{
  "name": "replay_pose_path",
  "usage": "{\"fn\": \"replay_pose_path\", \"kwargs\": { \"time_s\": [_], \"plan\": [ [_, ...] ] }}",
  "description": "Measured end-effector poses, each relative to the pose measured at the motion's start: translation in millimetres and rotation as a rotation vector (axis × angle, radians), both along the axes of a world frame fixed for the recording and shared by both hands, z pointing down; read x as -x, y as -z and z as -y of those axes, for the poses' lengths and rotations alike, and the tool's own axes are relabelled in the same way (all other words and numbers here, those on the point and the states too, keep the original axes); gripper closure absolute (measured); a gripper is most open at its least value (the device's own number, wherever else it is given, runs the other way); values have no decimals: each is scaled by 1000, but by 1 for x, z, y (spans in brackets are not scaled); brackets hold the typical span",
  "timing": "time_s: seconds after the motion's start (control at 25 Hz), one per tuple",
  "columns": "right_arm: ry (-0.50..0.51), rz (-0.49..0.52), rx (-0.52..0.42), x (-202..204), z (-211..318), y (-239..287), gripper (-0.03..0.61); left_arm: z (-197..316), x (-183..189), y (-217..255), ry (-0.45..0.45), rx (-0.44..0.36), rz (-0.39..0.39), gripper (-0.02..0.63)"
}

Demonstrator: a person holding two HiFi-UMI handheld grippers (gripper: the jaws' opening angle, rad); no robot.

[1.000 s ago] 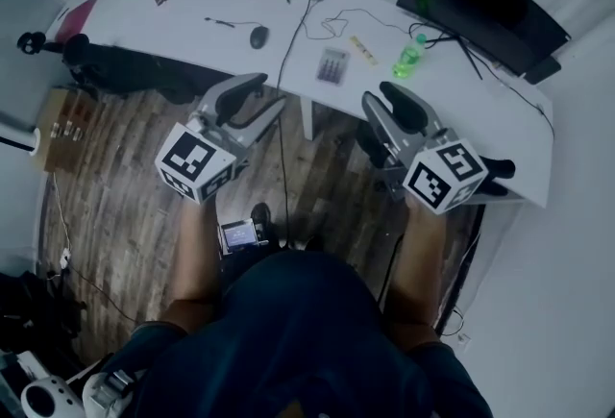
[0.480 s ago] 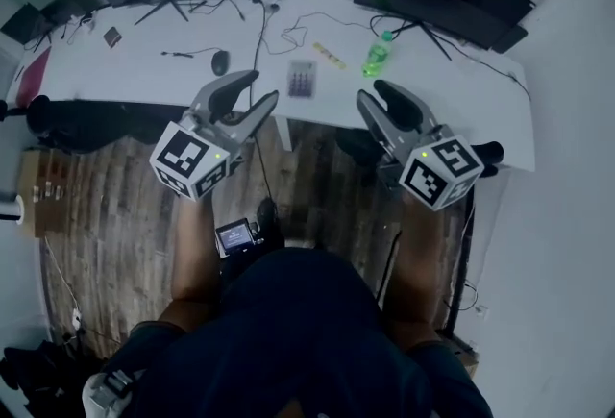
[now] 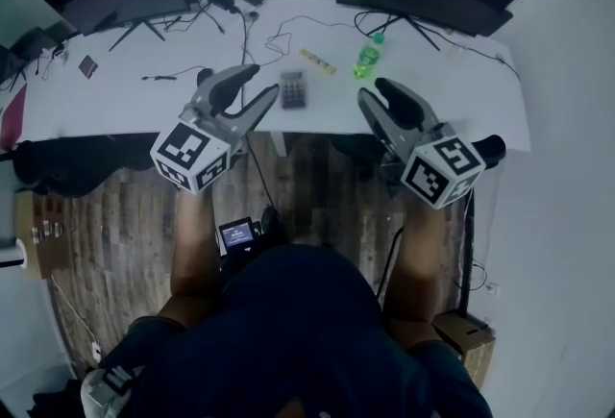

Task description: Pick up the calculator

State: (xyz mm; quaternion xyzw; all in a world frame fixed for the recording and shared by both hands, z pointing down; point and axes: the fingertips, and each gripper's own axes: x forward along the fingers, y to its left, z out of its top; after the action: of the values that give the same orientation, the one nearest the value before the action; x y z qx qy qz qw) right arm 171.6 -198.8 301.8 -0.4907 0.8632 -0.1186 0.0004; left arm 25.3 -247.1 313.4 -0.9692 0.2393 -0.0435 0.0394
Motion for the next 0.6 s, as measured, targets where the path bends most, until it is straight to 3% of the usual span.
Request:
{"fn": "replay_pose_path", "kwargs": {
  "time_s": [0.6],
  "plan": [
    [-75,-7,14,13,48,-3,420,58,10,-8,-68,22,-3,439]
  ]
}}
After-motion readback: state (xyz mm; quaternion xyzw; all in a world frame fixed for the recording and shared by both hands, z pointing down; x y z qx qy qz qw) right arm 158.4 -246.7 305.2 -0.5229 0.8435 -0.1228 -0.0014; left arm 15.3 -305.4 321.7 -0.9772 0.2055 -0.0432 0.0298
